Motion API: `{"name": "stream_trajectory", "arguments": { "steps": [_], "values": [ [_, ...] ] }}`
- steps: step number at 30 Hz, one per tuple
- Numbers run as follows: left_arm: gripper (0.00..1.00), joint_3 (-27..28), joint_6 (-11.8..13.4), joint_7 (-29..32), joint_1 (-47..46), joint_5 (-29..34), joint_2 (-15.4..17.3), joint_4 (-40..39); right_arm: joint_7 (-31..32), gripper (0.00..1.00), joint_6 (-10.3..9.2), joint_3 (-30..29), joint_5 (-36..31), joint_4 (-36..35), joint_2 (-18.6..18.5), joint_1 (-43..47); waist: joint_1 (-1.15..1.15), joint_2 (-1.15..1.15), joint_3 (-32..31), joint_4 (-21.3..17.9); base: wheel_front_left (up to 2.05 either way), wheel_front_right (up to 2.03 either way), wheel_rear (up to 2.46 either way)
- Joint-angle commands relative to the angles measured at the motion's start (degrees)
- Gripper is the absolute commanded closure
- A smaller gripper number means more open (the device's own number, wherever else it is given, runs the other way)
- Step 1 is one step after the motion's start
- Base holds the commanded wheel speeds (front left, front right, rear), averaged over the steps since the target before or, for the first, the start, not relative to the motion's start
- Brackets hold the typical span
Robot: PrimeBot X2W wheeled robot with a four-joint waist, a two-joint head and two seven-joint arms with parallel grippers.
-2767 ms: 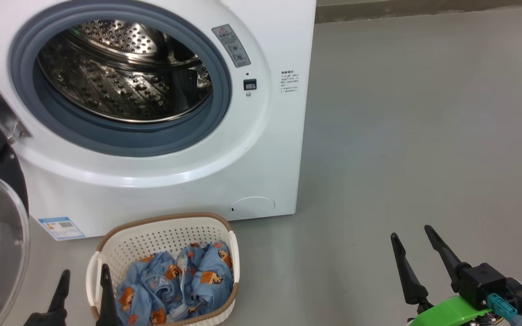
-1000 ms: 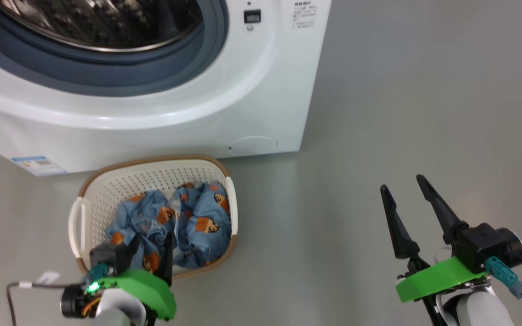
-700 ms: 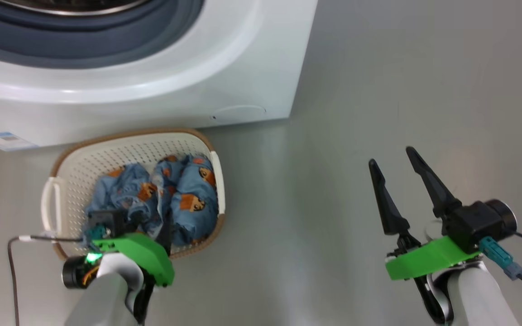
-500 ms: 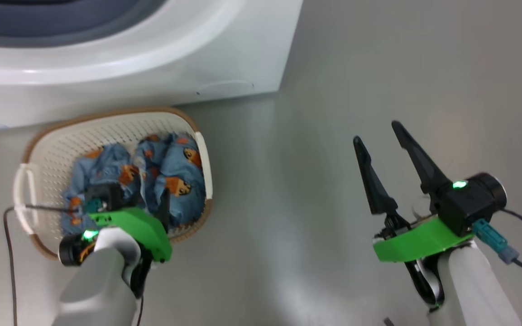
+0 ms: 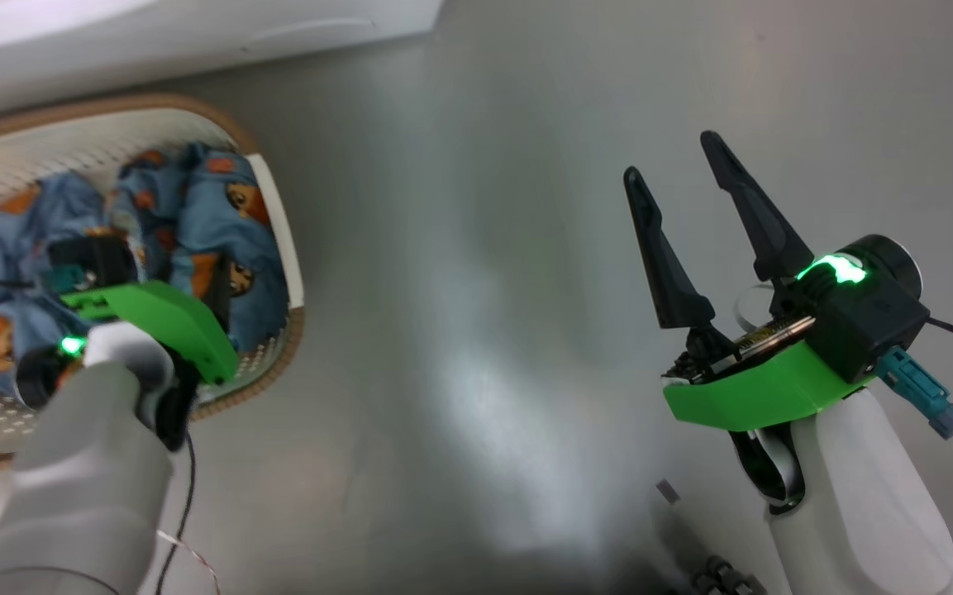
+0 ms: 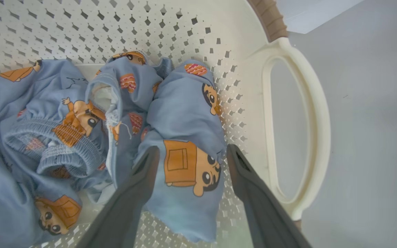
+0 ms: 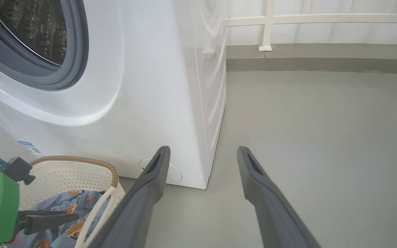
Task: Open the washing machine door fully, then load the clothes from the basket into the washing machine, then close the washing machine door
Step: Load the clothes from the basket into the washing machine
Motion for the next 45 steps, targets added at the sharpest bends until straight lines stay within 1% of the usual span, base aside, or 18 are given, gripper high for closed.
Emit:
{"name": "stream_trajectory", "arguments": {
  "steps": [1, 8, 14, 18, 19, 20, 26, 35, 41, 45],
  "values": [
    [0.0, 0.7, -0.2, 0.0, -0.8, -0.7, 2.8, 0.0, -0.3, 0.0, 0.35, 1.6, 1.1, -1.7, 0.4, 0.6, 0.0, 0.0, 5.9, -4.0, 0.0, 0.0, 0.0],
    [0.0, -0.5, -0.2, 1.6, -6.1, -1.9, 6.6, 1.6, -0.3, 0.0, 0.35, 2.4, 2.6, -2.7, 0.4, -0.8, 0.0, 0.0, 10.5, -5.8, 0.0, 0.0, 0.0],
    [0.0, -2.1, -0.2, 4.3, -7.9, -3.2, 8.1, 2.4, -0.3, 0.0, 0.35, 2.4, 3.3, -3.0, 0.4, -1.0, 0.0, 0.0, 11.9, -6.5, 0.0, 0.0, 0.0],
    [0.0, -2.8, -0.2, 4.6, -8.5, -3.9, 8.9, 2.9, -0.3, 0.0, 0.35, 2.5, 3.4, -3.1, 0.4, -1.1, 0.0, 0.0, 12.3, -6.5, 0.0, 0.0, 0.0],
    [0.61, -2.8, -0.2, 4.9, -8.6, -4.3, 8.9, 3.0, -0.3, 0.0, 0.35, 2.5, 3.4, -3.1, 0.4, -1.1, 0.0, 0.0, 12.3, -6.5, 0.0, 0.0, 0.0],
    [1.0, -3.0, -0.2, 5.0, -8.7, -4.4, 9.0, 3.1, -0.3, 0.0, 0.35, 2.5, 3.4, -3.1, 0.4, -1.2, 0.0, 0.0, 12.4, -6.5, 0.0, 0.0, 0.0],
    [1.0, -3.7, -0.2, 4.2, -8.9, -5.3, 9.2, 3.4, -0.3, 0.0, 0.35, 2.4, 3.3, -2.9, 0.4, -1.4, 0.0, 0.0, 12.1, -6.2, 0.0, 0.0, 0.0],
    [1.0, -5.6, -0.2, 1.0, -6.9, -7.2, 8.0, 2.2, -0.3, 0.0, 0.35, 1.4, 2.4, -2.3, 0.4, -1.2, 0.0, 0.0, 9.8, -4.3, 0.0, 0.0, 0.0],
    [1.0, -7.2, -0.2, -4.8, -4.4, -7.9, 7.4, 1.0, -0.3, 0.0, 0.35, 0.4, 1.0, -1.4, 0.4, -0.2, 0.0, 0.0, 6.2, -2.1, 0.0, 0.0, 0.0],
    [1.0, -8.5, -0.2, -8.9, -1.6, -9.0, 6.5, -1.5, -0.3, 0.0, 0.35, -0.6, -0.1, -0.6, 0.4, 0.8, 0.0, 0.0, 2.7, -0.1, 0.0, 0.0, 0.0]
  ]
}}
